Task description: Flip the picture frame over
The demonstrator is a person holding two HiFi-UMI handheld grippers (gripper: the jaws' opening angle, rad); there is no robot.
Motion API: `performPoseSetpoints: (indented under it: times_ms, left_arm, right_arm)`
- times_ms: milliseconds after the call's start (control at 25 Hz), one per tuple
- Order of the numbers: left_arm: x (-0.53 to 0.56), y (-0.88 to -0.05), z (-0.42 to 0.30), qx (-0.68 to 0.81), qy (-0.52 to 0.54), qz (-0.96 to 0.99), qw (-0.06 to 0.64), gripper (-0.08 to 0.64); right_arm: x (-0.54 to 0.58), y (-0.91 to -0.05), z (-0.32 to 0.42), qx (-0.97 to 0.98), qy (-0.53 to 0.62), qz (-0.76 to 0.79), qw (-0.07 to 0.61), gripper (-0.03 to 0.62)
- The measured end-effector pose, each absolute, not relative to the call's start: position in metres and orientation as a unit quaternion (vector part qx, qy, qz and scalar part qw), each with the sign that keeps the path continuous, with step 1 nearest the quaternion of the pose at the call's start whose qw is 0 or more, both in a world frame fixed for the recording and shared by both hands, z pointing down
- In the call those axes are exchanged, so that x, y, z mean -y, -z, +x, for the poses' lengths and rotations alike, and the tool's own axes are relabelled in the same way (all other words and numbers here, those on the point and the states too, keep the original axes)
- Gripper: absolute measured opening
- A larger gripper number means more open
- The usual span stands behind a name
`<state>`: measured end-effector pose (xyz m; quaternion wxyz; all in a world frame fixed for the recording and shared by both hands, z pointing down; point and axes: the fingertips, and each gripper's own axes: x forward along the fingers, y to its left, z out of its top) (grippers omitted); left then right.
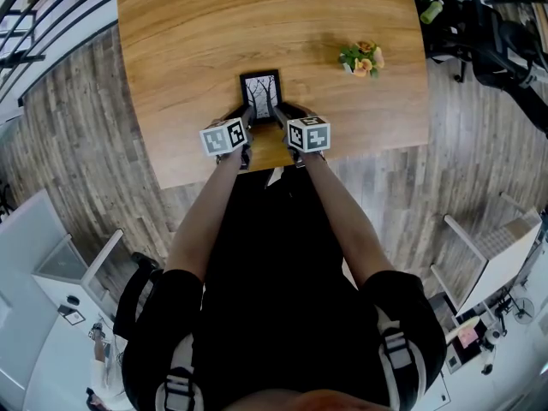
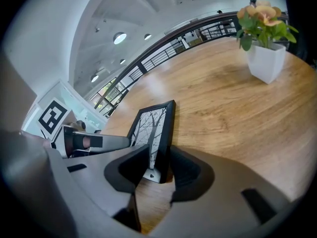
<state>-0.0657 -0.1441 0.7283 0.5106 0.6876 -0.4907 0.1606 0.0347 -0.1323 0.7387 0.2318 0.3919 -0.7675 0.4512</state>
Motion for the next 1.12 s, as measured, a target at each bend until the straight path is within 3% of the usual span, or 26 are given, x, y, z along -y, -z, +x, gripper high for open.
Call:
performPoseSetpoints:
  times_ms: [360,560,680,840,1120]
  left_arm:
    - [0.15,-0.711,-0.072,0.492,-0.149,0.716,0.472,0.107]
    - [0.142,-0.699,-0.079,0.482,-0.177,0.753,0.412,0.106]
    - [0.13,-0.689,-0.082,0.468,-0.19,0.774,0.382,0.076]
    - [0.111,-0.664,-0.093,0.448,-0.187,0.799,0.354,0.027]
    - [0.1,-0.625,-0.123,0.417,-0.198,0.84,0.286,0.018]
  right_arm:
    - [0.139,-0.727,0.043,0.79,-0.407,0.389,0.241,0.147]
    - [0.128,-0.723,0.046,0.8,-0.399,0.373,0.247,0.098]
    - [0.12,-0.715,0.046,0.808,-0.387,0.364,0.255,0.015]
    - [0.104,-0.69,0.045,0.83,-0.348,0.345,0.268,0.006]
    - [0.096,-0.653,0.052,0.848,-0.236,0.372,0.293,0.006]
